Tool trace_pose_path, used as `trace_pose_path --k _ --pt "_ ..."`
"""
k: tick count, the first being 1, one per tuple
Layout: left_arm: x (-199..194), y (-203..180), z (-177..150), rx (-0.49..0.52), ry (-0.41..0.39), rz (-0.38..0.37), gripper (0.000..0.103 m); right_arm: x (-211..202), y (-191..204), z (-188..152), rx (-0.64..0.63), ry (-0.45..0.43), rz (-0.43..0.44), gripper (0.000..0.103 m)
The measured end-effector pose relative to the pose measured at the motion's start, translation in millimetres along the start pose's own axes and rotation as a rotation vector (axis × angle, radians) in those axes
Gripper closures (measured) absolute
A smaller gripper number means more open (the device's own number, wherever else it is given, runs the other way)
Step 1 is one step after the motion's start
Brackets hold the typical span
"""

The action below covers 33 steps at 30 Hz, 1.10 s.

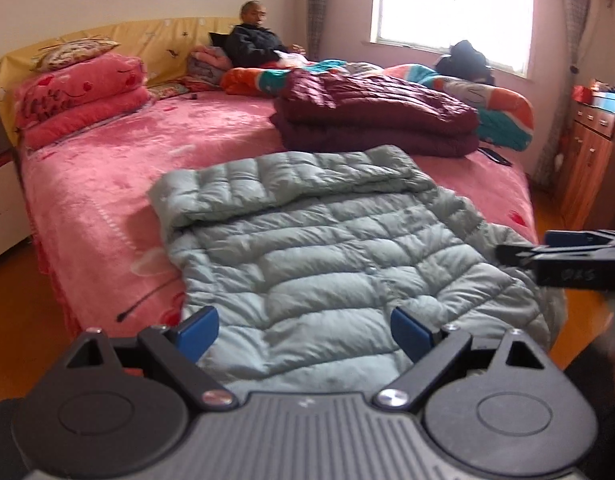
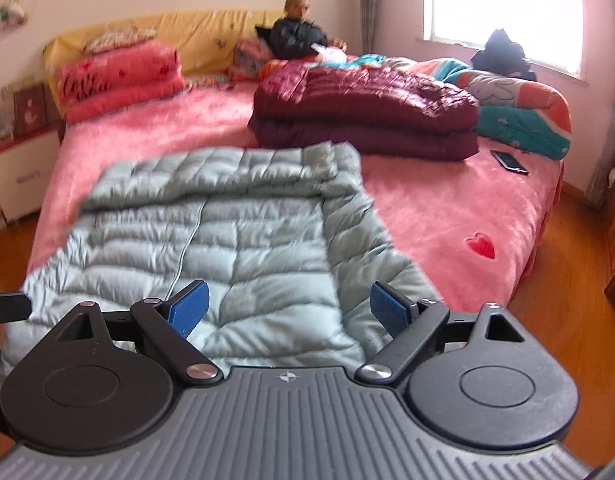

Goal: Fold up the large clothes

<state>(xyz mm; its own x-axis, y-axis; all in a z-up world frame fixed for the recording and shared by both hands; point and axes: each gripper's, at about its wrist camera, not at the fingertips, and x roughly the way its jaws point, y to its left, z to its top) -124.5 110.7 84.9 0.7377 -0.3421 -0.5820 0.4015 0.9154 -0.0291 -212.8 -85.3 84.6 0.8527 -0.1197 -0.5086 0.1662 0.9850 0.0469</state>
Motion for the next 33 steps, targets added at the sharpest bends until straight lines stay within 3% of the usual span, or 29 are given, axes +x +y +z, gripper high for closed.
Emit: trace_pose_path --k 9,18,33 --pt "-2.3 21.4 1.9 -0.087 0.002 0.101 0.006 -2.6 -41.0 5.4 0.122 -0.035 -0.033 0.0" --pt "6.7 28.4 0.5 -0.106 0.022 0.127 0.005 13.9 -69.1 3.3 0.263 0.009 -0.054 0.0" --pt "27.5 29.5 -5.7 -0.1 0.089 0.166 0.004 44.8 -62.0 3.7 0.13 0.17 -0.006 0.0"
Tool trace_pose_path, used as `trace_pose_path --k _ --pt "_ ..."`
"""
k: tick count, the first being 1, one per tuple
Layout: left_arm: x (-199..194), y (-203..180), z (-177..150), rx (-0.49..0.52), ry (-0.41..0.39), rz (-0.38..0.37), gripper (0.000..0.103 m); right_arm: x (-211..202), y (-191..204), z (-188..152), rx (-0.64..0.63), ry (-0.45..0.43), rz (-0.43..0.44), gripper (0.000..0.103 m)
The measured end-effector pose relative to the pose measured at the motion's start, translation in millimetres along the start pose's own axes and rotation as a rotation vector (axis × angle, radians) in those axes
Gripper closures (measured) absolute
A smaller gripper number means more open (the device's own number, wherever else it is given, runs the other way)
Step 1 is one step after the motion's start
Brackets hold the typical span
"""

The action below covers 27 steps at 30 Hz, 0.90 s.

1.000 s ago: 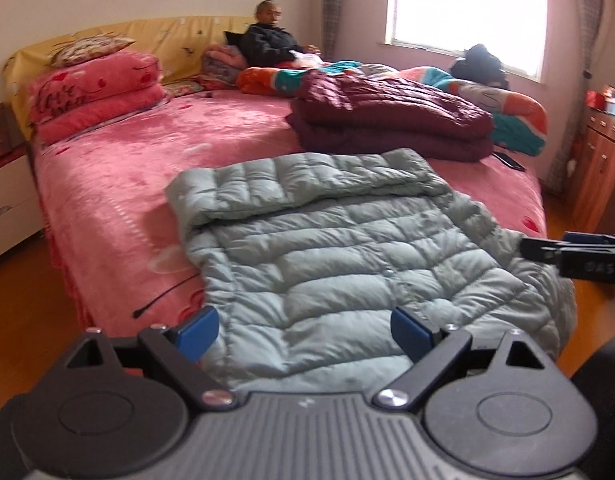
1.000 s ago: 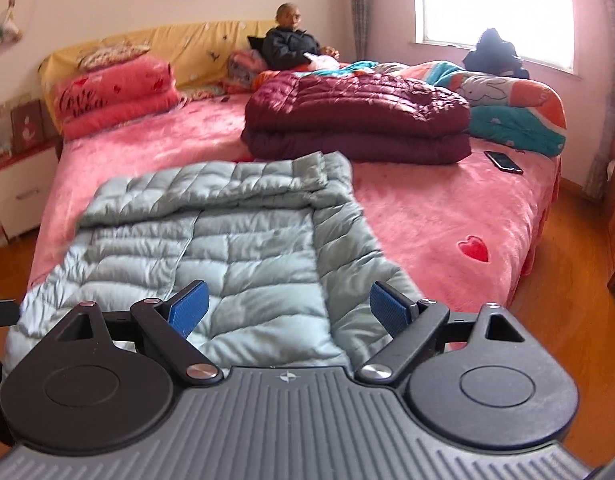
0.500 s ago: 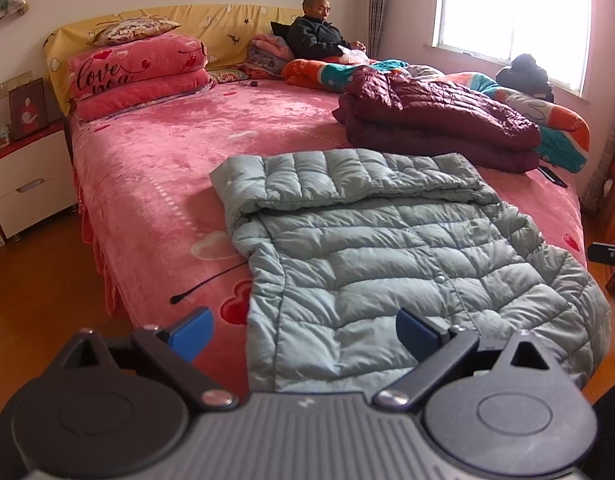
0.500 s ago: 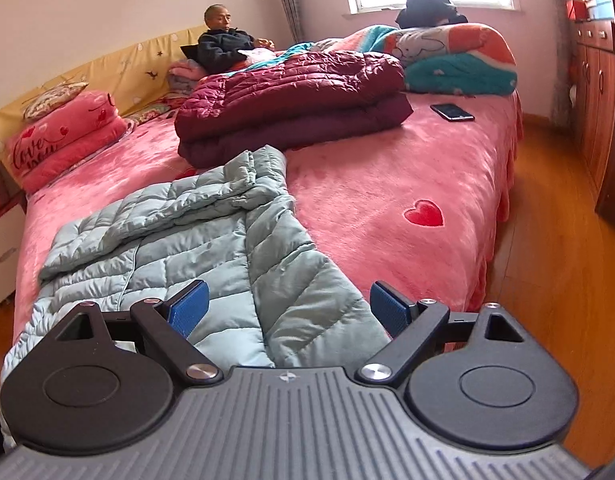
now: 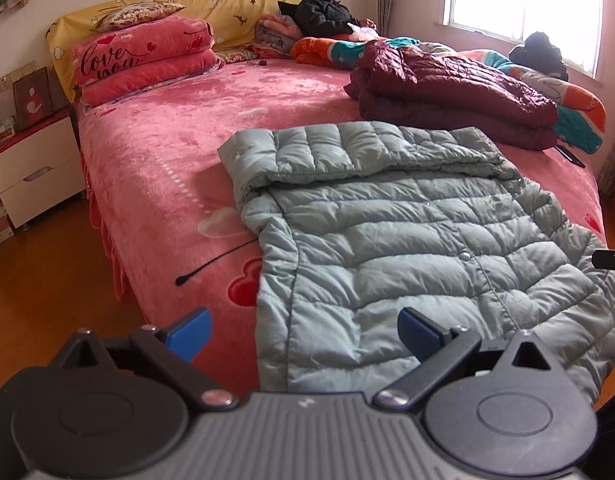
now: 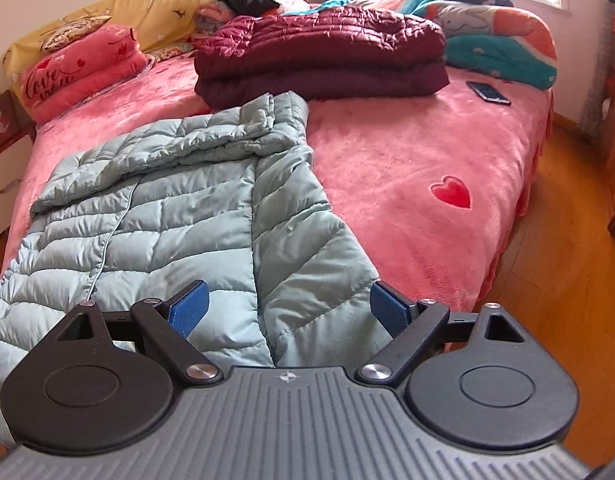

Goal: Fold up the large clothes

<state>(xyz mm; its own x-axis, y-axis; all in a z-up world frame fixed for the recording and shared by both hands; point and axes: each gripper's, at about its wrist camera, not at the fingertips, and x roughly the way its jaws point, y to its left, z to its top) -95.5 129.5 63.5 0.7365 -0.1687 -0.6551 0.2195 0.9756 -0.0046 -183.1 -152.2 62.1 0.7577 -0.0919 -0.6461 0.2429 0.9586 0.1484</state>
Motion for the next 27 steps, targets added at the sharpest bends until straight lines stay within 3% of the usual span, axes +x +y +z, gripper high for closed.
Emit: trace_pose_path --k 9,17,27 --pt "12.0 5.8 -3.7 -0.023 0.06 -0.023 0.004 10.8 -29.5 7.0 0.122 0.037 0.038 0.0" --pt "20.5 10.3 -6.2 -0.053 0.1 -0.046 0.004 21.0 -39.4 9.8 0.144 0.073 0.102 0.0" --pt "32.9 20.8 -10.2 -0.148 0.177 -0.145 0.004 37.5 -57.7 12.7 0.226 0.125 0.179 0.0"
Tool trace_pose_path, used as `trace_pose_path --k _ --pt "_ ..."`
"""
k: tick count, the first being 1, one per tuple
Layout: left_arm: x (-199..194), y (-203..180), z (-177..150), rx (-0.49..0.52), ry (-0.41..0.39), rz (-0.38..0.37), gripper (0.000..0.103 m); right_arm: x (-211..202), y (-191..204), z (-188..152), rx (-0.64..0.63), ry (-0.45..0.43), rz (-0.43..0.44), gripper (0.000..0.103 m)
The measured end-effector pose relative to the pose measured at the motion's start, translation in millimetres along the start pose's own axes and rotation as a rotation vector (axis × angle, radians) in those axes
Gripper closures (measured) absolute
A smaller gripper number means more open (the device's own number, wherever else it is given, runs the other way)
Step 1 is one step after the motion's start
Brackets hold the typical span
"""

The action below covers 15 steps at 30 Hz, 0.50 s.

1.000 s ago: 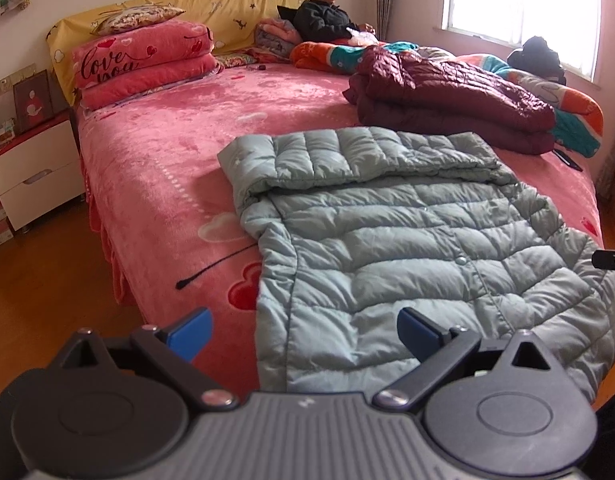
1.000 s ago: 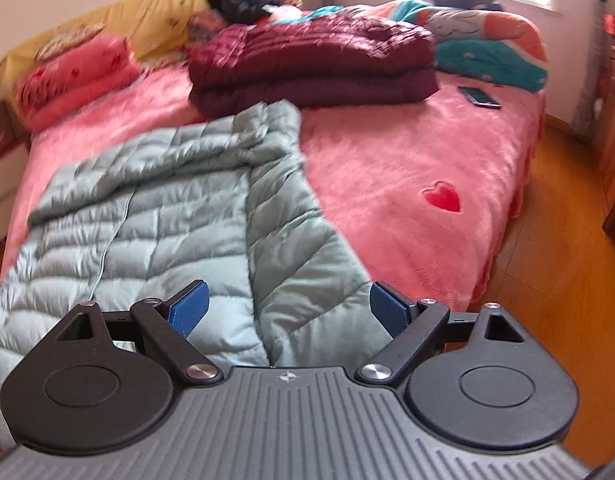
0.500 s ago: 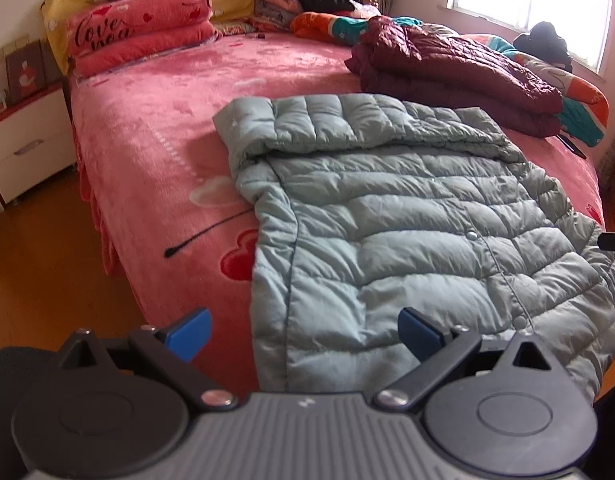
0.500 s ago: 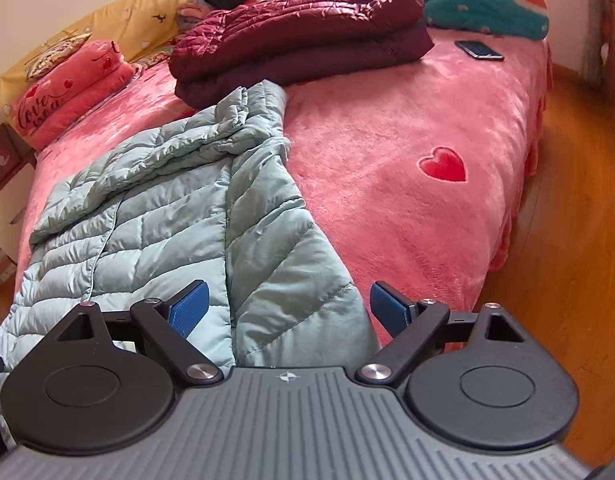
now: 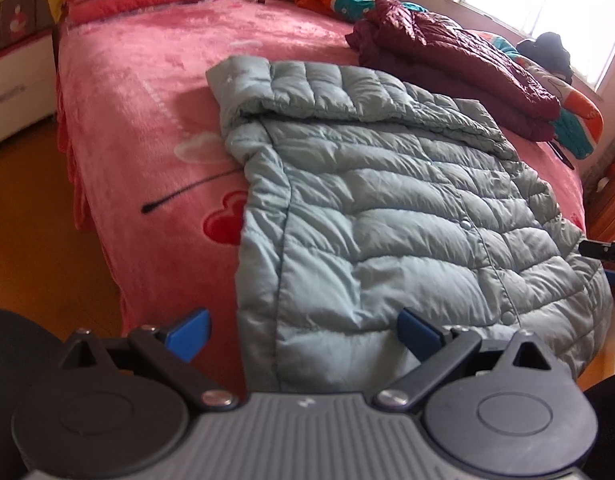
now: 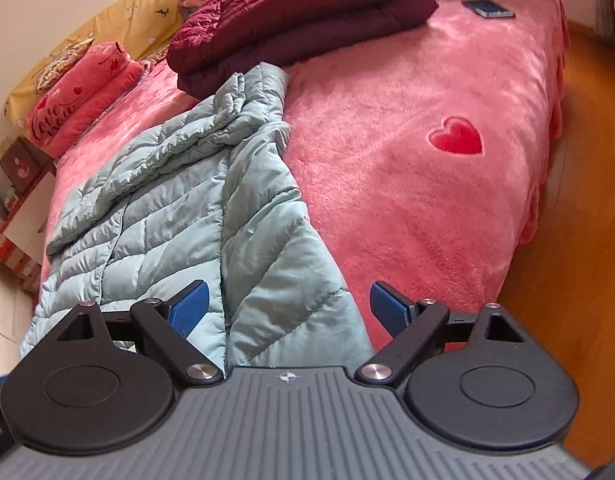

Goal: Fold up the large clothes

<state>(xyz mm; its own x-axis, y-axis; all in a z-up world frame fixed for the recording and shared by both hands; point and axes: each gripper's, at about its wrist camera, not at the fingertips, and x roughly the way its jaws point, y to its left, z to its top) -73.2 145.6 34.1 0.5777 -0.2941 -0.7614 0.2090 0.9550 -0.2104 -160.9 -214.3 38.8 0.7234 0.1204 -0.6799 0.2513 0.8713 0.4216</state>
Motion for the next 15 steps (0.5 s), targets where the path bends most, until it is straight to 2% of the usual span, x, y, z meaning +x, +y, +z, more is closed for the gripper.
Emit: trace_pose_path --k 5,10,15 --pt "8.7 1.3 -1.7 -0.029 0.051 -0.116 0.004 8.6 -7.8 3.1 0.037 0.038 0.046 0.0" --pt "14.0 4.2 -1.7 -0.065 0.069 -0.169 0.004 9.3 -6.6 2.6 0.017 0.064 0.112 0.0" --pt "10.2 5.8 0.9 -0.089 0.072 -0.253 0.004 5.8 4.2 1.1 -0.043 0.127 0.261 0.0"
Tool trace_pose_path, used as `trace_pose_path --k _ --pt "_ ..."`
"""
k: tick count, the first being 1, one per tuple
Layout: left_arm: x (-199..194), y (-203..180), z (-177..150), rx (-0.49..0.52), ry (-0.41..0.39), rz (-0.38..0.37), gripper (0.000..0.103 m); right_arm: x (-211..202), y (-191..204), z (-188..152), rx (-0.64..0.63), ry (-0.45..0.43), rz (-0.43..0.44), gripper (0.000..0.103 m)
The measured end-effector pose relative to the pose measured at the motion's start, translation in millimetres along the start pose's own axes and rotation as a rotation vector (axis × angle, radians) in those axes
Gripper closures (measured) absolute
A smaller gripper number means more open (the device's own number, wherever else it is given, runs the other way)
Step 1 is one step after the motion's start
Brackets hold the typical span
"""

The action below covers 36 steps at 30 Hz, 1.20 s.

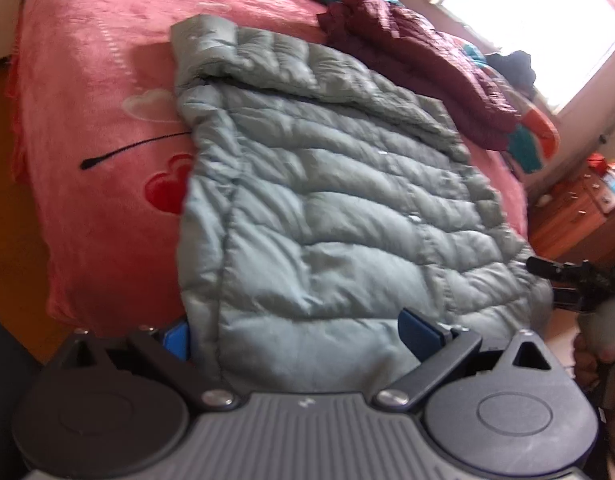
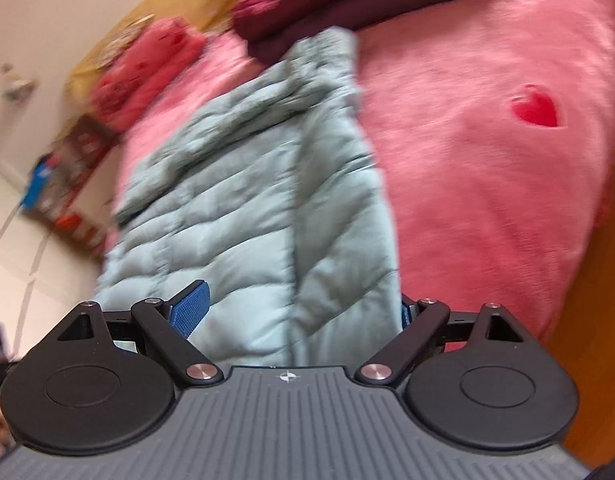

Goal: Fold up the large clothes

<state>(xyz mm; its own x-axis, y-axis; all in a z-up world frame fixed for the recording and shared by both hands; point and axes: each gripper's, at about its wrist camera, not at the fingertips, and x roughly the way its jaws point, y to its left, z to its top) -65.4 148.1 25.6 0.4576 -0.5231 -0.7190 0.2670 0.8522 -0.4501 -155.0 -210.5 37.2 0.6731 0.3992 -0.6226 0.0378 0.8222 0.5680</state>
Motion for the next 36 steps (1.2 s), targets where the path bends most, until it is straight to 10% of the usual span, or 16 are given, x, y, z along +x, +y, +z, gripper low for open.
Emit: trace_pose_path --k 7,14,19,25,36 --pt "-5.5 -8.5 -1.1 0.051 0.016 -0.16 0.013 7.7 1.1 1.6 -0.006 0.107 0.018 0.0" --pt "1.5 -5.5 -2.2 0.077 0.047 -0.167 0.058 9.8 -9.7 3.9 0.038 0.163 -0.009 0.018" --pt "2.3 -6.9 -2.3 0.1 0.047 -0.189 0.081 9.4 -0.7 0.2 0.007 0.174 -0.03 0.058" --pt "-4.4 0.9 6.7 0.022 0.005 -0.283 0.09 0.9 7.0 -1.0 0.071 0.074 0.039 0.08" --pt "-11.6 15.1 46.8 -0.211 -0.11 -0.475 0.091 15.9 -14.6 23.4 0.561 -0.197 0.412 0.085"
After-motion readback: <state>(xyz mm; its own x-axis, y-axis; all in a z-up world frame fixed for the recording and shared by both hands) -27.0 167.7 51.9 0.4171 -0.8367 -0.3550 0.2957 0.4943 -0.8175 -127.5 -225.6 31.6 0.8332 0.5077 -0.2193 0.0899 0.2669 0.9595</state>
